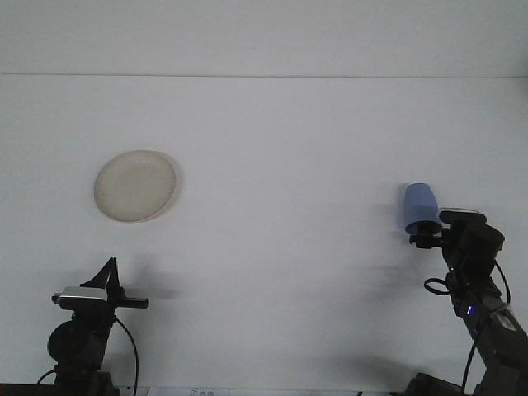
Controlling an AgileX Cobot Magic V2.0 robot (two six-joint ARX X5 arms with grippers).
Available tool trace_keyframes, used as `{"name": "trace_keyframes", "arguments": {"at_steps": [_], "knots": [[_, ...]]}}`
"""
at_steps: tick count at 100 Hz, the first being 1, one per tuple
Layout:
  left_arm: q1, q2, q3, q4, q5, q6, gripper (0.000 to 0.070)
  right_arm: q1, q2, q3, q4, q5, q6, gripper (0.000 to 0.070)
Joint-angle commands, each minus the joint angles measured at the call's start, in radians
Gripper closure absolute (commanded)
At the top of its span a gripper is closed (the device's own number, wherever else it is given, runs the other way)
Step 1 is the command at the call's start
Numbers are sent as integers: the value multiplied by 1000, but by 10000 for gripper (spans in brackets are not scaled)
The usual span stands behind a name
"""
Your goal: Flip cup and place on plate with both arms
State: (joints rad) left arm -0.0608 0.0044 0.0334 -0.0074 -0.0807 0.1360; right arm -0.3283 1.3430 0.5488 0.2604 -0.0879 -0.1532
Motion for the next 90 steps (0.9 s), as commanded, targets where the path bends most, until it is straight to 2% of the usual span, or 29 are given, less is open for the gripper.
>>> {"name": "trace_keyframes", "arguments": {"at_steps": [1, 10, 32, 39, 52, 60, 75, 82, 90], "knots": [[2, -2, -19, 11, -2, -10, 687, -5, 38, 6, 54, -16, -5, 181], [2, -2, -19, 11, -2, -10, 687, -5, 69, 6, 116, -36, -4, 193], [2, -2, -19, 11, -2, -10, 687, -5, 143, 6, 240, -72, -4, 410], [2, -2, -19, 11, -2, -10, 687, -4, 161, 6, 273, -74, 0, 494], [2, -1, -19, 11, -2, -10, 687, -4, 166, 6, 294, -73, -1, 699], [2, -2, -19, 11, -2, -10, 687, -4, 162, 6, 322, -74, 9, 700], [2, -2, -19, 11, -2, -10, 687, 1, 124, 6, 321, -72, 77, 700], [2, -2, -19, 10, -2, -10, 687, 6, 78, 7, 286, -68, 79, 700], [2, -2, -19, 10, -2, -10, 687, 18, 2, 9, 219, -32, 101, 700]]}}
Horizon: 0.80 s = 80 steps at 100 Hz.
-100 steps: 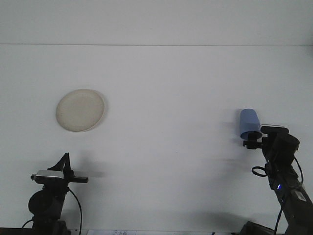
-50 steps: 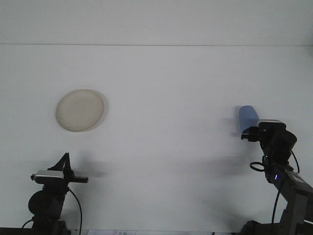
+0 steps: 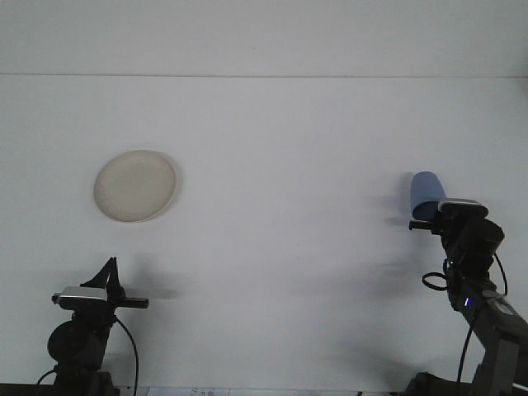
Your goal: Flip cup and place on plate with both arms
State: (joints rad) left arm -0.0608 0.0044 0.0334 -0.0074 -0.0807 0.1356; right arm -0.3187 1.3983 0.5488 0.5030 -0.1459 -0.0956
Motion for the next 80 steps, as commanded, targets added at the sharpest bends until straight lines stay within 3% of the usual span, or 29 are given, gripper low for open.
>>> {"name": "trace_keyframes", "arguments": {"at_steps": [1, 10, 36, 58, 80], "knots": [[2, -2, -19, 11, -2, -9, 687, 11, -64, 10, -36, 34, 48, 700], [2, -2, -19, 11, -2, -9, 687, 35, -172, 37, -187, 76, 83, 700], [2, -1, -19, 11, -2, -9, 687, 201, -398, 312, -937, 34, 153, 700], [2, -2, -19, 11, -2, -9, 687, 448, -359, 602, -1404, -14, 161, 700], [2, -1, -19, 11, -2, -9, 687, 702, -212, 747, -1616, -11, 194, 700]]}}
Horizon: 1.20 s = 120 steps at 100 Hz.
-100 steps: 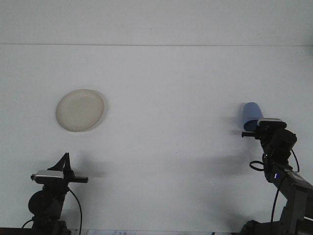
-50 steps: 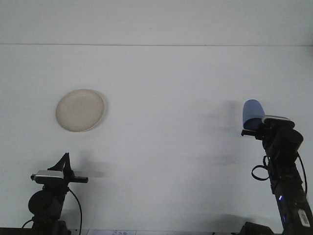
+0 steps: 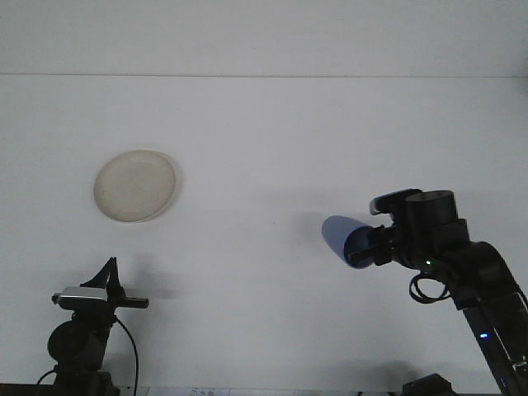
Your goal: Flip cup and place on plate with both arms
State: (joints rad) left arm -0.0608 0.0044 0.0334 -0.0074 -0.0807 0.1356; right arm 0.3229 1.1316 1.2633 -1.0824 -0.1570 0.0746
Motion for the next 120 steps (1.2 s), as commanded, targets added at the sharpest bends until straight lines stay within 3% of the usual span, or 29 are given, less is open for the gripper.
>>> {"name": "trace_keyframes", "arguments": {"at_steps": [1, 26, 51, 102, 120], "knots": [[2, -2, -19, 11, -2, -9, 687, 72, 63, 37, -36, 0, 25, 700], [2, -2, -19, 11, -2, -9, 687, 307, 267, 84, -86, 3, 31, 700], [2, -2, -19, 11, -2, -9, 687, 446, 444, 142, -133, 22, 21, 700], [2, -2, -19, 11, -2, -9, 687, 510, 542, 185, -185, 53, -8, 700], [2, -2, -19, 11, -2, -9, 687, 509, 550, 185, -178, 53, -12, 637]]}}
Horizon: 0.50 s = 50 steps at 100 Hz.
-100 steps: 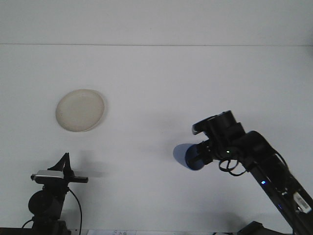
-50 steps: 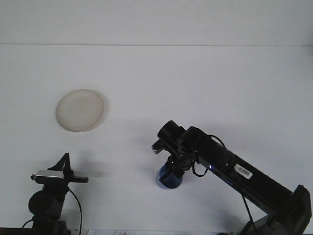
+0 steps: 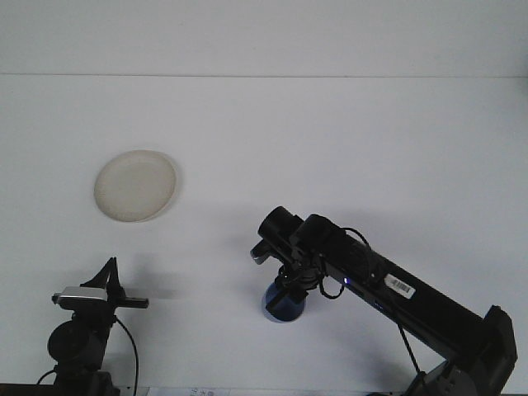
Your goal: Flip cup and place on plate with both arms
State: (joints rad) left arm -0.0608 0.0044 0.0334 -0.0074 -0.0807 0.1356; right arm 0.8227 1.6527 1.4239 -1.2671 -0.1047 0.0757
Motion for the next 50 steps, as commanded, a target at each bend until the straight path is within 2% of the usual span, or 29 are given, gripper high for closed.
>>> {"name": "trace_keyframes", "arguments": {"at_steps": [1, 7, 11, 23, 28, 50], "knots": [[2, -2, -19, 11, -2, -9, 687, 9, 31, 25, 6, 0, -13, 637], [2, -2, -19, 11, -2, -9, 687, 9, 40, 25, 5, 0, -13, 634], [2, -2, -19, 11, -2, -9, 687, 9, 47, 25, 6, 0, -13, 601], [2, -2, -19, 11, -2, -9, 687, 10, 51, 26, 6, -1, -13, 319], [2, -2, -19, 10, -2, -9, 687, 10, 50, 30, 2, 0, -13, 245], [2, -2, -19, 11, -2, -9, 687, 2, 23, 127, -41, 2, -24, 236]]}}
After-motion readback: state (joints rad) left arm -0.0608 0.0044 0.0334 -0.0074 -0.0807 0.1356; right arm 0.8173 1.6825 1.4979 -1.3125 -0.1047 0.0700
